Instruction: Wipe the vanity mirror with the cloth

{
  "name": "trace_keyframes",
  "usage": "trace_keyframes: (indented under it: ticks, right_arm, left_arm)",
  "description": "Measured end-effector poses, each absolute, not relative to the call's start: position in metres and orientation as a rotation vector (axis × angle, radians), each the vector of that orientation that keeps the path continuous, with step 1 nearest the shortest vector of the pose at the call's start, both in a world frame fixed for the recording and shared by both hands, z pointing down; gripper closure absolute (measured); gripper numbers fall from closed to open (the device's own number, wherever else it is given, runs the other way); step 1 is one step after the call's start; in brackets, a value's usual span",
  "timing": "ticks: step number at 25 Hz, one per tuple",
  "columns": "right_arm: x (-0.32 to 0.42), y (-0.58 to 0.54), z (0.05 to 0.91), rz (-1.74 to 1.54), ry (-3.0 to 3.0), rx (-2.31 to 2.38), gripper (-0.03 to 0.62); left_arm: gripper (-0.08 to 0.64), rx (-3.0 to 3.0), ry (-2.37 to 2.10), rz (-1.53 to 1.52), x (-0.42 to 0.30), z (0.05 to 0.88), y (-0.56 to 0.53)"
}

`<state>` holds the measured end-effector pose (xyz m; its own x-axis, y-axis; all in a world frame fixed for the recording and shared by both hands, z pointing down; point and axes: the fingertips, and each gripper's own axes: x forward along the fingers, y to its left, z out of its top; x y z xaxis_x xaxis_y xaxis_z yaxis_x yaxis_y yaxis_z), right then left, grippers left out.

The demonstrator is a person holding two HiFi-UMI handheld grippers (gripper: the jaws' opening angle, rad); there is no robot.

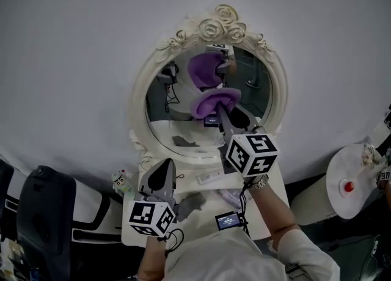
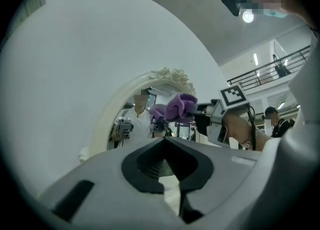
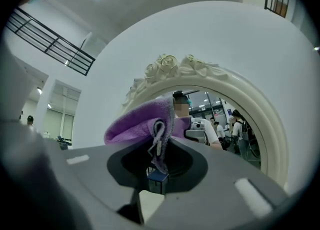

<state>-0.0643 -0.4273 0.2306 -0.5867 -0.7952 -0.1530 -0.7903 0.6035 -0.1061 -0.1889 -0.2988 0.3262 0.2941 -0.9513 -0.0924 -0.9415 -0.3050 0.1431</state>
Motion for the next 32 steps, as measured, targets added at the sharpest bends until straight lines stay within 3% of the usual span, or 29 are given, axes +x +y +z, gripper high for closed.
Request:
trace_keyframes:
  ticks: [16, 32]
  right_arm:
    - [-0.136, -0.473, 0.143, 0.138, 2.664, -1.300, 0.522]
    - [-0.039, -0.502, 0.140, 0.167, 2.550, -1.503, 0.505]
  left_arm:
    - [0.560, 2.513, -1.785, -0.165, -0.176, 0.294, -0.291]
    - [0.560, 2.572, -1.677, -0.135, -0.142, 0.297, -0.311]
